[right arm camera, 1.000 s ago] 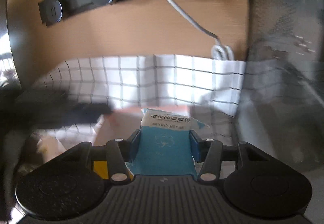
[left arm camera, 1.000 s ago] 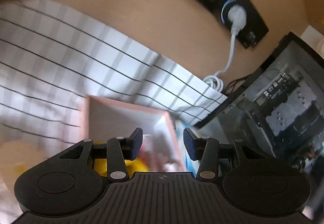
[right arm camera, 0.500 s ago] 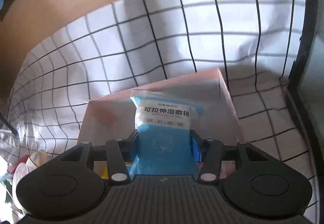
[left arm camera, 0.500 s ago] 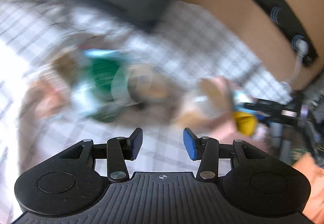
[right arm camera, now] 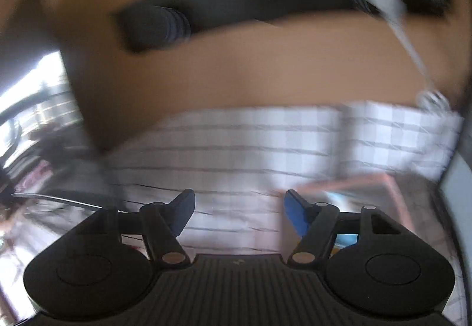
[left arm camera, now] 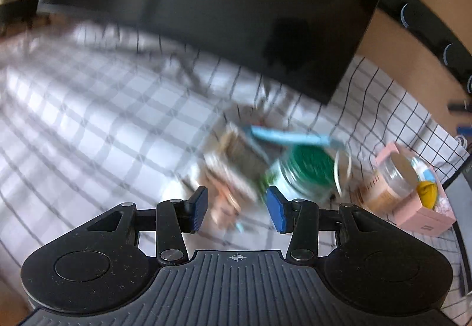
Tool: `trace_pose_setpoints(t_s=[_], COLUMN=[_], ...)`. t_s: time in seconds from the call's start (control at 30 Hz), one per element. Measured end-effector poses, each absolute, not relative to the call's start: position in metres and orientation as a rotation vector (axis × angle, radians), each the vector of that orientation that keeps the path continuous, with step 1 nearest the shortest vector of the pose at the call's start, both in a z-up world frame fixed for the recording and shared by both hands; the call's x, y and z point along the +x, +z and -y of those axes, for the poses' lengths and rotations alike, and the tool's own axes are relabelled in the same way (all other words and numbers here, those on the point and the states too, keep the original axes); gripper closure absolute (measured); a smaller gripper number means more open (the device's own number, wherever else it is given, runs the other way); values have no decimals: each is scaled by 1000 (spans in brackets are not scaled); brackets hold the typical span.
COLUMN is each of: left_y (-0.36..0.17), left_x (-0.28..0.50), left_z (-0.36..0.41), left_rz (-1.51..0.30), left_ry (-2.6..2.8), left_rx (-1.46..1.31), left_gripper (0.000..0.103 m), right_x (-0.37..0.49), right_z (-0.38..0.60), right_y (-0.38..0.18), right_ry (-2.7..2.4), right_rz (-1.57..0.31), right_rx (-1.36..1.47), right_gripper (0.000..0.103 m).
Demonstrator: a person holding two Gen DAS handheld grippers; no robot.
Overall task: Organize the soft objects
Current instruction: 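Grasp the beige hair tie with the left tool while the right tool moves toward the cotton-swab pack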
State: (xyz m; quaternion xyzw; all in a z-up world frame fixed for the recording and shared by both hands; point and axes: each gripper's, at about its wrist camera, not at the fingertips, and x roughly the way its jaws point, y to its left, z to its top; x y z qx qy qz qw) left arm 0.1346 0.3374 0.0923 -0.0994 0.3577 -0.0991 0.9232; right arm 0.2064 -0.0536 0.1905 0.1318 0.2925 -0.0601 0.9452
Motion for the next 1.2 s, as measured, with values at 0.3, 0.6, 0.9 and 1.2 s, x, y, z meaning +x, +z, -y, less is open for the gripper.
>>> trace_pose_setpoints(t_s=[0.3,0.6,0.9,1.2], left_y=[115,56,26,25], left_x=[167,166,187,193], left_z=[-391,-339,-317,-292], left_rz=[-761,-808,-844,-832], left_ry=[-251,-276,-126,-49], left_rx=[-251,-286,-307,-191], left_gripper=[55,55,65,69], right_x=[247,253,260,288], right_z=[-117,-171,-158,-119], right_y=[252,254,207,157], right_ry=[122,240,396,470], right_rz=[-549,-594,-681,-834], right_rx=[90,-193,-354,-292], right_gripper=[35,35,35,34])
